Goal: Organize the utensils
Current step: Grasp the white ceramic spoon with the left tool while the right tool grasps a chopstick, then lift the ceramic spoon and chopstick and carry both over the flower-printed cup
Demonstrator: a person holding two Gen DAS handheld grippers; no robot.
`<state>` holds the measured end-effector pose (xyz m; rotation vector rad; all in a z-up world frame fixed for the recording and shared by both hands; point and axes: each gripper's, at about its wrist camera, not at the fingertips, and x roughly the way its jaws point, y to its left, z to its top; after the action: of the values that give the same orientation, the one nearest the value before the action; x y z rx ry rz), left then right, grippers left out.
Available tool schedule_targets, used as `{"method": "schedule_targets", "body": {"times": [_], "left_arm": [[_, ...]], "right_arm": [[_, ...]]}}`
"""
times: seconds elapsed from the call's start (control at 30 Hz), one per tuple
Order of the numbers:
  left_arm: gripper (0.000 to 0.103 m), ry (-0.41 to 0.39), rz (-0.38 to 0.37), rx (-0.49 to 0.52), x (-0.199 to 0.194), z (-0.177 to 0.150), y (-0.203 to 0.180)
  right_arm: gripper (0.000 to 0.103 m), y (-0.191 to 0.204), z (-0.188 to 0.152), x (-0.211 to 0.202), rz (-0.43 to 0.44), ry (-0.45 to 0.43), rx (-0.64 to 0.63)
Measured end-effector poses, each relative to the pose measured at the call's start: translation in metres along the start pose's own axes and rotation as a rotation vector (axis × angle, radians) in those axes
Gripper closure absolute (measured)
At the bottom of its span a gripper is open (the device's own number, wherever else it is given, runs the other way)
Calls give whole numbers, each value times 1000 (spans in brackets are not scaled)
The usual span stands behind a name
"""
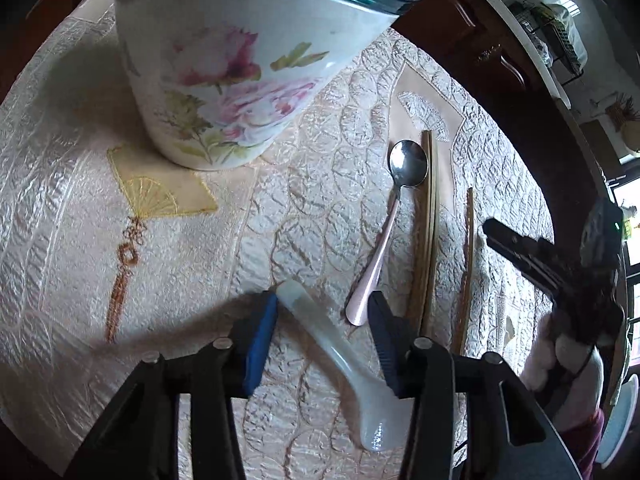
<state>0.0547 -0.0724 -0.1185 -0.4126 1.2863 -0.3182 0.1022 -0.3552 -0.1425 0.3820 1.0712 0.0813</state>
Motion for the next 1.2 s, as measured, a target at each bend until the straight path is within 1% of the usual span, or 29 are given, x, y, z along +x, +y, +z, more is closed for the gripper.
{"method": "schedule_targets", "body": {"times": [0.03,0.07,0.1,0.13,0.17,0.2,0.23,0.27,0.3,0.33,0.47,0.57,0.63,0.73,0.83,0.9,1.03,1.2], "left_arm": [[63,2,-1,0,1,1,1],[65,3,0,4,1,1,2],[65,4,1,8,2,1,2],[65,3,6,15,3,1,1],[69,0,13,27,4,0,-1],[75,-1,22,41,5,-1,-4],[76,-1,29,54,6,-2,-5],[76,-7,26,55,8,-2,-7],[77,-9,22,57,8,-2,-7],[77,-50,40,64,6,-3,-7],[82,-66,5,66,-8,-2,-6],[85,-96,-5,102,-23,-3,-13],[87,-107,-12,122,-31,-5,-17],[87,-117,-20,142,-39,-9,-22],[88,-126,-40,144,-50,-12,-24],[89,-144,-45,157,-62,-13,-27],[89,-176,-58,174,-85,-14,-30],[89,-213,-55,196,-108,-17,-32]], "right_arm": [[64,1,6,8,-6,10,-5],[70,2,11,16,-12,19,-9],[72,3,16,22,-21,25,-11],[76,4,19,26,-28,18,-21],[83,7,23,28,-40,10,-37],[86,9,25,30,-49,12,-53],[90,10,27,31,-48,15,-64],[91,11,28,30,-47,16,-72],[91,12,28,28,-44,13,-80],[93,13,27,25,-39,8,-85],[96,14,19,-6,1,-51,-93],[96,18,11,-33,28,-93,-106],[96,16,9,-42,50,-99,-113],[96,16,3,-50,54,-95,-122],[96,14,-5,-63,83,-113,-112],[96,17,-12,-76,102,-140,-122],[96,29,-20,-117,140,-197,-167],[96,46,-28,-143,159,-241,-207]]}}
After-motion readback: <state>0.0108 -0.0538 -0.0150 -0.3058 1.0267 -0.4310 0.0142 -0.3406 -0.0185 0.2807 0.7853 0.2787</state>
